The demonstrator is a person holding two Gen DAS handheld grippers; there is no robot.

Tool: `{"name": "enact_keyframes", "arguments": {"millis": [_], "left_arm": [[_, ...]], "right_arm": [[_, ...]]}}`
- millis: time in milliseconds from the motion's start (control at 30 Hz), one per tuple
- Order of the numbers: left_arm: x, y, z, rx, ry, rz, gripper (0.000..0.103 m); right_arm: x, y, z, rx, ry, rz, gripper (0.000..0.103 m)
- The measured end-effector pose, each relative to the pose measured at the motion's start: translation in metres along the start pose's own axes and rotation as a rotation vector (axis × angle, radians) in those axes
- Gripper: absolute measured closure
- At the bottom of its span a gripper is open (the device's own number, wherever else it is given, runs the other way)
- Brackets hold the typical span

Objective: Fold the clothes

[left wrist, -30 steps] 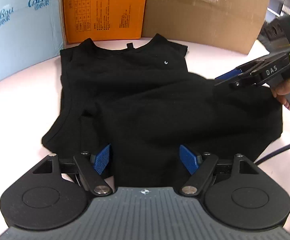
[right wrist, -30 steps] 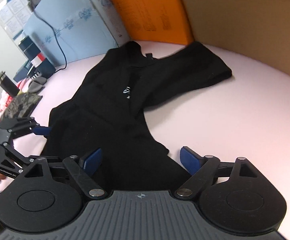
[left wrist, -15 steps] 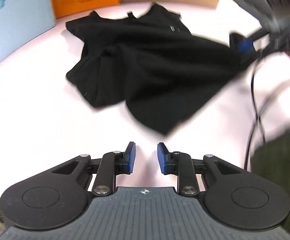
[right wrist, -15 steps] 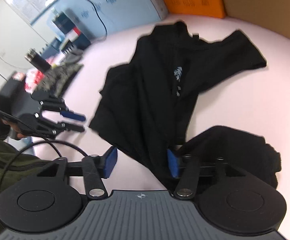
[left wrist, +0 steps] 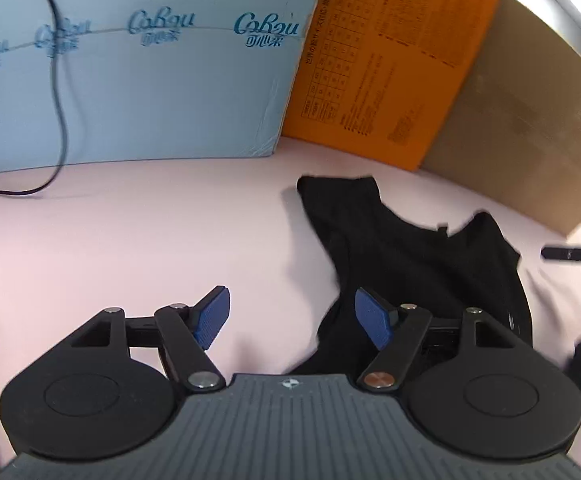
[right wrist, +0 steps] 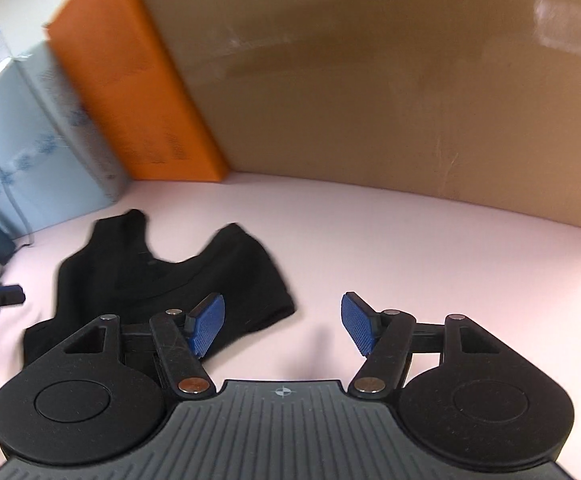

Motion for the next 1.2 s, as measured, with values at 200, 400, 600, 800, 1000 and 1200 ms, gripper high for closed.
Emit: {"name": "enact_keyframes", "arguments": {"millis": [200,400,600,800,1000,1200], "left_arm": [[0.047,-0.022,-0.029,0.039,-0.053,-0.017,0.036],[0.062,-0.041,-0.047,0.126,-0.08,-0.063,0.036],[0.083,-0.056,-0.053,0.168,-0.072,-0.087,0.036],[0.097,-0.059,-0.043,0.195,0.021,-0.08,0.036],[0.108,-0.059,-0.041,0.275,0.037,-0.08,0.052],[0.089,-0.05,-0.057,0.369,0.064,-0.121,0.094]], "right_arm": [[0.03,-0.006,0.007,-0.17,0.0,0.096,0.095],[0.034,-0.033,0.01,-0.506,0.359,0.034,0.101],[0.016,-0.049,-0.024,-0.264,0.107,-0.03,0.094],[0.022,-0.035,-0.037,-0.155,-0.132,0.047,0.055],[0.032,-0.027,-0.029,-0.259,-0.098,0.067,0.059],[0.031,-0.007,0.031,-0.648,0.034,0.139,0.098]]}}
Point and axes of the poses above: each gripper's, at about its wrist camera, not at the fingertips, and x roughly the way its jaws point, z to its left, y to its underside, the point moved 1 cm from there along x, roughly the way its jaws point, and after that the axes turned 10 degrees about -y, right-handed, at the moved point
